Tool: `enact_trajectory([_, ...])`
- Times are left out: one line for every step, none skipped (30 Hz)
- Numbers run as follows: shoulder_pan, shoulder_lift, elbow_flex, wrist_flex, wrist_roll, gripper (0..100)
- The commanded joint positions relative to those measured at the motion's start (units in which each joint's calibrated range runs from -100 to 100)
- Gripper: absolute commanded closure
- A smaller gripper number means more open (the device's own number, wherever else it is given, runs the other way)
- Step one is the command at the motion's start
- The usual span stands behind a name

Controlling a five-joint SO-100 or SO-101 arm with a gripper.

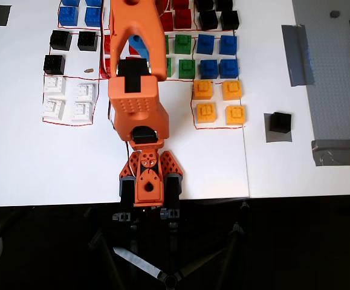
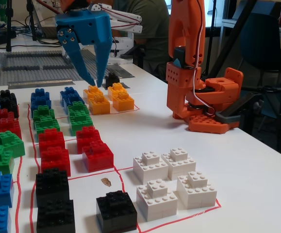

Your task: Grab the block and put it in the grey marker

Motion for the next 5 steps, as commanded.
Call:
enact_trajectory([-0.53,-4.02,-4.61,1.20,-0.59,98])
enact_trajectory([-0.53,-4.02,-4.61,1.20,-0.59,98])
enact_trajectory([-0.53,-4.10,-4.61,1.20,-0.59,98])
enact_trajectory([-0.53,-4.10,-4.51,1.20,-0.59,98])
enact_trajectory([-0.53,-4.19,-4.51,1.20,-0.59,98])
